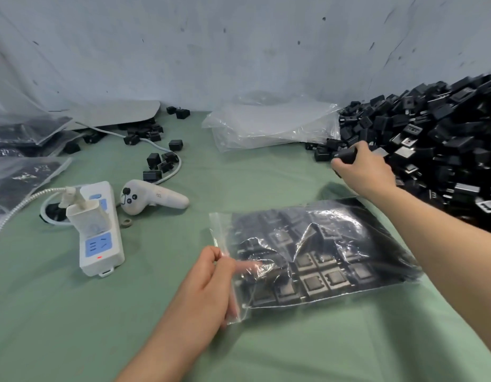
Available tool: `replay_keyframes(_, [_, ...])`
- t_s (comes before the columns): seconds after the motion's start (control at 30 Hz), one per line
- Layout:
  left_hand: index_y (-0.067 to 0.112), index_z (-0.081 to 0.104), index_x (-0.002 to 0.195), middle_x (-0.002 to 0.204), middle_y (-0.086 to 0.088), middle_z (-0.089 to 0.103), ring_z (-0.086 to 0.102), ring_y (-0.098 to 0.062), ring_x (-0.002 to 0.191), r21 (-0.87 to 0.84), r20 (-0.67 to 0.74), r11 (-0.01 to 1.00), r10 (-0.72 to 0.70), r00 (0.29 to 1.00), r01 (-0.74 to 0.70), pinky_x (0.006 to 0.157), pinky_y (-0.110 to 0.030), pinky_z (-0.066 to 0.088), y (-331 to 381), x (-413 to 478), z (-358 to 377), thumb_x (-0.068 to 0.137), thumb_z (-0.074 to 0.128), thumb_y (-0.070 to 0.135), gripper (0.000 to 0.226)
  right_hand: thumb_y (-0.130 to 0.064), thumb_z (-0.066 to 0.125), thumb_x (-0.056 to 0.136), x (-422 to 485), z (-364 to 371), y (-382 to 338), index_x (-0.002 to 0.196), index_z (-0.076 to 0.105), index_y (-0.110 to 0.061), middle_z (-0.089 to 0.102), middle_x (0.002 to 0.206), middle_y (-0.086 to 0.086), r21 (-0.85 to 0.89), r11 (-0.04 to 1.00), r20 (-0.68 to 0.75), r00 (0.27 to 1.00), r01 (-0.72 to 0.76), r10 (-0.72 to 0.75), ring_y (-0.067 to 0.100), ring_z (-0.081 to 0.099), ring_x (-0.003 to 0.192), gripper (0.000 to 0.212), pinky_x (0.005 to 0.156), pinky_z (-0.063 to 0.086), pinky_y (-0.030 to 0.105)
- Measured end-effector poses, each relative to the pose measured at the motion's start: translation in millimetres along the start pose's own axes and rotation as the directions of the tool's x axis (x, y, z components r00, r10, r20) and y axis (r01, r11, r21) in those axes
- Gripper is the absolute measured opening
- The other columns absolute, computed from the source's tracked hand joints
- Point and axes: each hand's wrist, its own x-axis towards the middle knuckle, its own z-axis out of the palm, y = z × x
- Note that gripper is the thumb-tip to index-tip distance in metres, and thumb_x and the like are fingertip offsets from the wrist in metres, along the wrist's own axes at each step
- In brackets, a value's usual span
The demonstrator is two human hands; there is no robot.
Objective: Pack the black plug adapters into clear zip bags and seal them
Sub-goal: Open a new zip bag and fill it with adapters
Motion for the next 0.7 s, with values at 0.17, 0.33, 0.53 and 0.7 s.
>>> replay_keyframes(0.17, [0.009,0.051,0.096,0.098,0.010,0.077,0.058,-0.002,0.057,-0.092,0.123,0.995,-0.038,0.992,0.050,0.056,-0.024,0.043,5,4,3,0.102,0.037,0.031,0.027,-0.038,0.061,0.092,-67,-47,-29,0.118,0.054,-0.020,0.061,0.095,0.005,0.769,0.622,0.141,0.988,-0.144,0.055,0.012,0.060,0.049,0.033,0.040,0.044,0.026])
replay_keyframes(0.33, [0.031,0.061,0.097,0.090,0.014,0.071,0.057,-0.010,0.055,-0.011,-0.315,0.995,0.091,0.945,-0.099,0.056,-0.036,0.048,2,7,-16,0.103,0.044,0.037,0.019,-0.047,0.065,0.091,-155,-58,-36,0.111,0.067,-0.015,0.056,0.070,0.009,0.874,0.310,0.426,0.897,-0.375,-0.114,0.016,0.050,0.044,0.037,0.036,0.039,0.025])
replay_keyframes(0.53, [0.051,0.059,0.114,0.090,0.011,0.065,0.057,-0.006,0.065,-0.021,-0.271,0.926,0.357,0.894,-0.376,0.058,-0.017,0.048,22,-6,-9,0.090,0.048,0.061,0.029,-0.053,0.073,0.084,-201,-53,-64,0.098,0.067,-0.031,0.072,0.082,0.004,0.887,0.369,0.402,0.860,-0.279,-0.315,0.021,0.056,0.047,0.027,0.039,0.041,0.025])
replay_keyframes(0.7, [0.060,0.056,0.121,0.095,0.016,0.064,0.061,-0.006,0.070,-0.042,-0.129,0.919,0.384,0.914,-0.392,0.063,-0.020,0.049,33,-8,10,0.086,0.055,0.066,0.036,-0.050,0.067,0.081,-217,-50,-81,0.110,0.057,-0.025,0.073,0.085,-0.001,0.883,0.426,0.377,0.837,-0.195,-0.398,0.020,0.059,0.047,0.040,0.036,0.040,0.027])
